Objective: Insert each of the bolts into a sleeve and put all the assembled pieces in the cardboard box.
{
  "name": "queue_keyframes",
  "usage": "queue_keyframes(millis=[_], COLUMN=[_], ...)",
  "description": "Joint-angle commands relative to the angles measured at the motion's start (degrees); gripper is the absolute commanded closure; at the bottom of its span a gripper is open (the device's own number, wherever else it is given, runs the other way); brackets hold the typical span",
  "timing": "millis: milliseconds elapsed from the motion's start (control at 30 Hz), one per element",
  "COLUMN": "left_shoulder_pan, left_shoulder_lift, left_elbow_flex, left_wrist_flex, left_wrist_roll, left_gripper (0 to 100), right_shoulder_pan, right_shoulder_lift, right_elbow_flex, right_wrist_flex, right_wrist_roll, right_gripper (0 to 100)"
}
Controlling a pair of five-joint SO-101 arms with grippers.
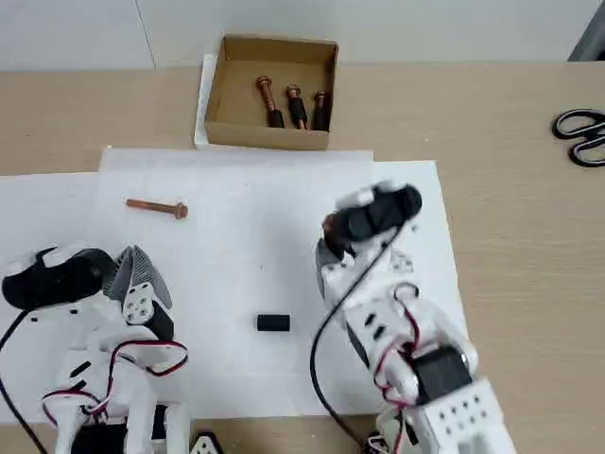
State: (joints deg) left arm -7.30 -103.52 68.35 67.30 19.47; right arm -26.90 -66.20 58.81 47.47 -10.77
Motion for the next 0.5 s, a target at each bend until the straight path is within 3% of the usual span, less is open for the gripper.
queue_keyframes(millis=[0,467], left_shoulder_pan=[-0.3,-0.4], left_shoulder_lift=[-0.4,-0.4], left_elbow_flex=[-0.1,0.5], left_wrist_flex=[0.0,0.4], left_wrist_roll=[0.1,0.3], left_gripper=[99,99], right_shoulder_pan=[1.6,4.8], right_shoulder_lift=[13.3,65.6], right_elbow_flex=[-13.5,-70.0], right_wrist_flex=[-1.7,-1.8], right_wrist_roll=[-1.2,-1.1], right_gripper=[99.5,99.5])
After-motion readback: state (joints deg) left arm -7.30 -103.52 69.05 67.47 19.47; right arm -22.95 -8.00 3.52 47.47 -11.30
